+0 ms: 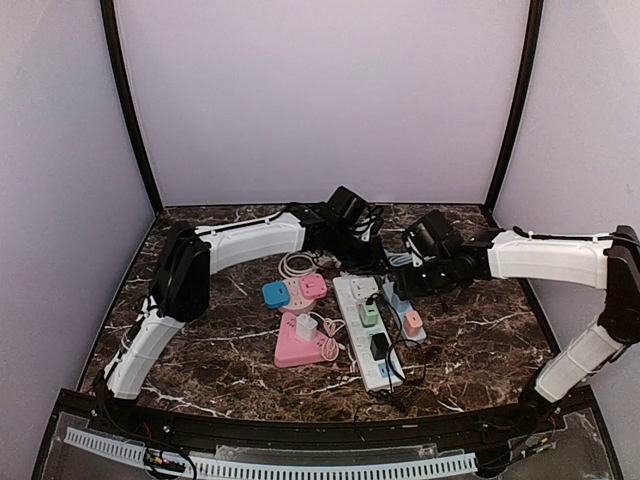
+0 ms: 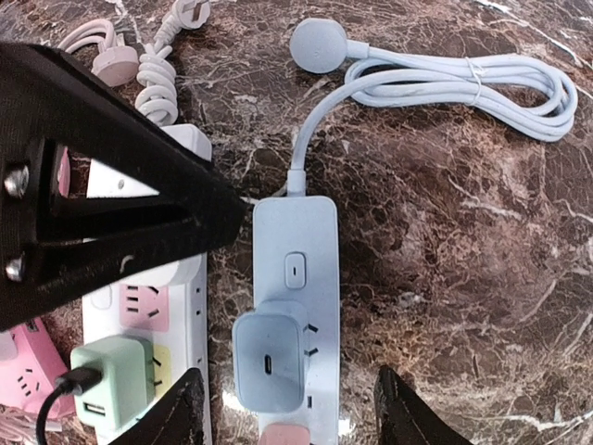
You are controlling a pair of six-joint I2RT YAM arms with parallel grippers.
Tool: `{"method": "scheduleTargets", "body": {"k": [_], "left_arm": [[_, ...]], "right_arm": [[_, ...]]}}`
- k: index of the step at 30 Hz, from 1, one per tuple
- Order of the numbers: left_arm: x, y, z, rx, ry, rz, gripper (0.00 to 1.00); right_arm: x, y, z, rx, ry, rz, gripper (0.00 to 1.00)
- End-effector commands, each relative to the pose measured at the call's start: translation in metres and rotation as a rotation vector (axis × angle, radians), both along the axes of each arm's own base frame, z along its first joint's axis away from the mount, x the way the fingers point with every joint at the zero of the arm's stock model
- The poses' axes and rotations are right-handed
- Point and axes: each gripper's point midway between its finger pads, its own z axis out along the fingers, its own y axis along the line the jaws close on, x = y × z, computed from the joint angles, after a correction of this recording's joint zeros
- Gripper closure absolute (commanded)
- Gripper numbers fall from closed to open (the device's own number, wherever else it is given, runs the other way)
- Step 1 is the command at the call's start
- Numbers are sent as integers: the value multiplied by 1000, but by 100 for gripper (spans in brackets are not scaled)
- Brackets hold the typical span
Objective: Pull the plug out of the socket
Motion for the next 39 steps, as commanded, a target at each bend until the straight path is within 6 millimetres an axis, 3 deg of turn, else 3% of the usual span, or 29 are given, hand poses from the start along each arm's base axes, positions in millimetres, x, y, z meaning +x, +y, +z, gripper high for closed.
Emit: {"method": "scheduleTargets", "body": {"k": [1,13,21,31,39], "left_arm": [[-12,-4,12,64,-104,-62,83],[-46,-18,19,87,-176,-181,78],[-56,-32,24,11,-146,-208,89],[-62,-31,-7,34,-75,-209,93],[-63,-25,-27,79,-52,-197,95]], "right_arm": [[-18,-10,-2,28,30,-14,41],[-58,-13,-4,119,115,-11,48],[-76,-7,-17,103,154,-7,50],[-68,-10,-27,15,129,-45,50],[-61,-6,-26,-5,91,-44,60]]}}
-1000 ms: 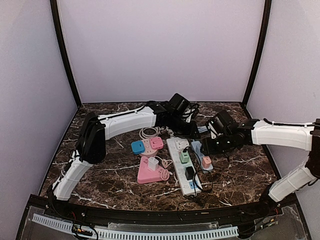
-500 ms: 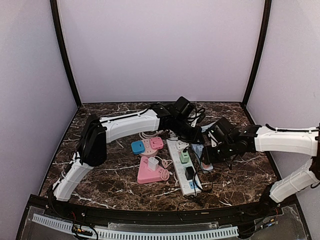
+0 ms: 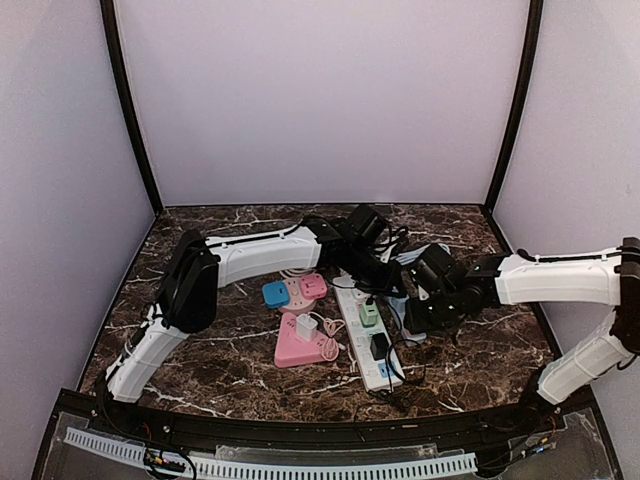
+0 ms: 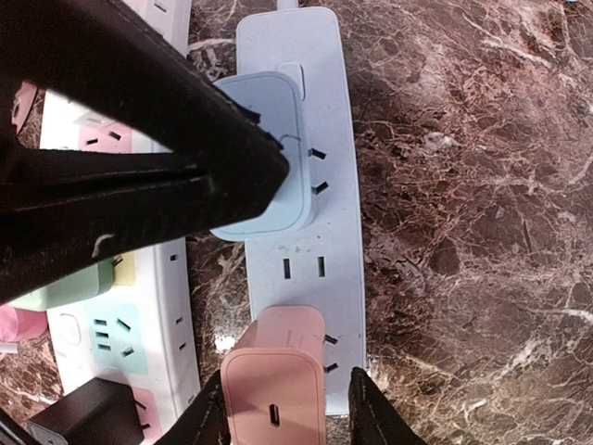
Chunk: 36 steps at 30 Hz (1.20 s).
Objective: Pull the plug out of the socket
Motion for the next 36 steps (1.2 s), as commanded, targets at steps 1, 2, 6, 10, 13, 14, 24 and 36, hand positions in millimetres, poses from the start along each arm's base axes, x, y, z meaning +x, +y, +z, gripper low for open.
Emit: {"method": "scheduleTargets", "body": {"k": [1,2,6,10,13,14,24,36], "left_arm": [[-5,5,-18,45,24,4,95],[-4,6,-21,55,22,9,95],[-3,11,-31,90,25,20,95],[-4,18,-43,130,33,27,97],[-8,24,-53,154,46,23,99],[-9,25,-53,156,45,24,100],[-12,31,-60,177,49,24,100],[-14,34,-65,191,59,26,100]], "right_arm": [[12,8,12,-5,-63,-8,61],[13,9,13,-7,-67,-6,62],[16,14,18,-11,-89,5,69],[18,18,26,-15,-116,11,77],[18,19,33,-8,-131,17,81],[17,18,33,-9,-129,18,81],[4,11,12,-24,-63,12,60],[1,4,-5,-90,-16,-16,64]]}}
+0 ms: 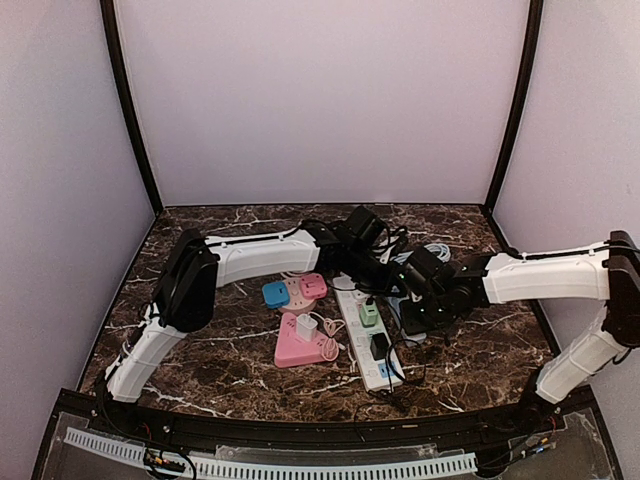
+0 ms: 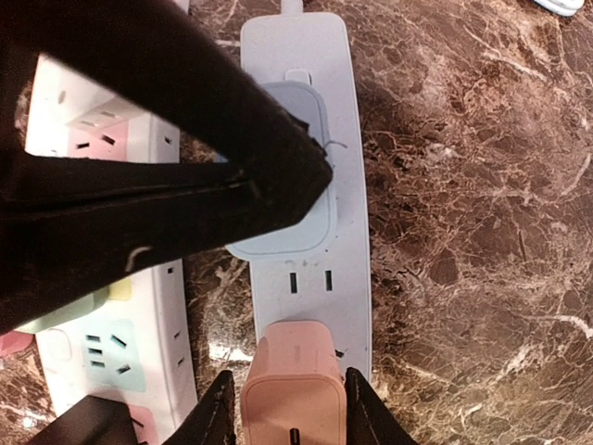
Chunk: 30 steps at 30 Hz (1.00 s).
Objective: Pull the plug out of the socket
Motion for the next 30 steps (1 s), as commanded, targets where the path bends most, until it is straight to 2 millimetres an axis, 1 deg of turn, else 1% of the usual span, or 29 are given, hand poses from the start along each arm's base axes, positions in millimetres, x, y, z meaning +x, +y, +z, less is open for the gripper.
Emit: {"method": "scheduleTargets", "body": {"k": [1,4,8,10,12,16,21,23,26,27,30], "left_arm": [[-18,34,-59,206,91,19,100],[-18,35,-60,208,93,22,100],[-19,35,-62,211,93,24,100],[-19,35,-63,214,93,23,100],[-20,37,-66,221,95,24,100],[-20,38,-68,230,95,28,100],[-20,40,-71,241,96,29,100],[-20,40,-72,243,98,29,100],[-20,40,-71,240,98,27,100],[-20,40,-71,242,98,26,100],[-21,39,-71,240,97,25,100]], "right_arm": [[-3,-3,-4,-20,12,-23,64],[-1,-5,4,-9,-18,-35,67],[5,-5,21,14,-72,-37,68],[7,-2,28,29,-90,-28,72],[8,0,30,34,-94,-16,76],[8,4,30,23,-86,-2,90],[7,4,37,13,-94,0,92],[7,3,39,8,-96,0,88],[5,0,36,-8,-78,-8,67],[4,-1,35,-11,-75,-12,63],[0,-6,29,-9,-67,-18,57]]}}
